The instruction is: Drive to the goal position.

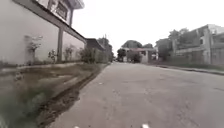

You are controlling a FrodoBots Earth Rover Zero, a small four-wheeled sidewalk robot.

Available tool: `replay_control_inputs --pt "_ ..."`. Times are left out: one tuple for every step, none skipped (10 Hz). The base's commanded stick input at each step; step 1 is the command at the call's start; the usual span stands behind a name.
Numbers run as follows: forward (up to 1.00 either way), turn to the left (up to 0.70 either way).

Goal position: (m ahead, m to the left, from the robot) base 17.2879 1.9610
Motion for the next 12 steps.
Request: replay_control_inputs --pt "0.7 -0.04" --pt "0.7 0.0" --pt "0.7 0.0" --pt "0.7 0.0" --pt "0.7 0.0" --pt "0.7 0.02" --pt "0.7 0.02" --pt "0.7 0.02" --pt "0.7 0.02" --pt "0.7 0.02" --pt "0.7 0.03" --pt "0.7 0.04"
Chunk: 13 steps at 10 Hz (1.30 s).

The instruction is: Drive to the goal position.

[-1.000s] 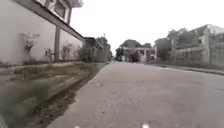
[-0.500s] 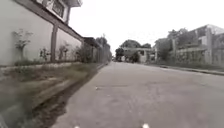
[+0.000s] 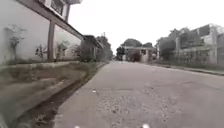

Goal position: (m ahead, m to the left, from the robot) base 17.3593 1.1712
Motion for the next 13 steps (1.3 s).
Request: replay_control_inputs --pt "0.7 0.04" --pt "0.7 0.04" --pt "0.7 0.04" --pt "0.7 0.03" --pt "0.7 0.01" --pt "0.7 0.0" --pt "0.7 0.0" --pt "0.7 0.0" --pt "0.7 0.0" --pt "0.7 0.0" --pt "0.77 -0.01" --pt "0.85 -0.02" --pt "0.85 -0.02"
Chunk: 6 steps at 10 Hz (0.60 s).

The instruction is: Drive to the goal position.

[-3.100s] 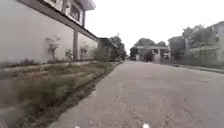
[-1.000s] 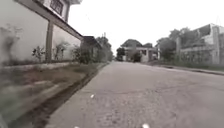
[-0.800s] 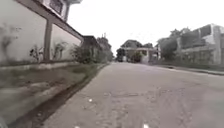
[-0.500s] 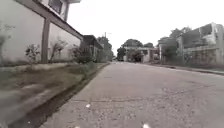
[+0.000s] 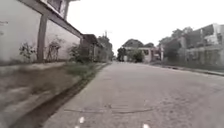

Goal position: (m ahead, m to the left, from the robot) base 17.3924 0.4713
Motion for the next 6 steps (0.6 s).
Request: replay_control_inputs --pt "0.85 -0.05" --pt "0.85 -0.1" --pt "0.85 -0.1" --pt "0.85 -0.1" --pt "0.85 -0.1" --pt "1.0 -0.12"
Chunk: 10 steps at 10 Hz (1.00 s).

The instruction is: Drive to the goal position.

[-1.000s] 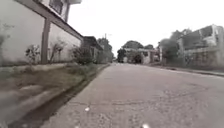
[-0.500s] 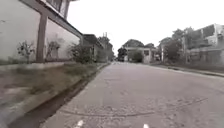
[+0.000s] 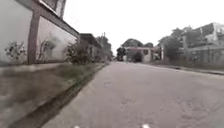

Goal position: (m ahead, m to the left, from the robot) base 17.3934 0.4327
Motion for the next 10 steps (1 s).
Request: replay_control_inputs --pt "1.0 -0.12" --pt "1.0 -0.12" --pt "1.0 -0.12" --pt "1.0 -0.12" --pt "1.0 -0.12" --pt "1.0 -0.12" --pt "1.0 -0.12" --pt "1.0 -0.12" --pt "1.0 -0.07" --pt "1.0 -0.05"
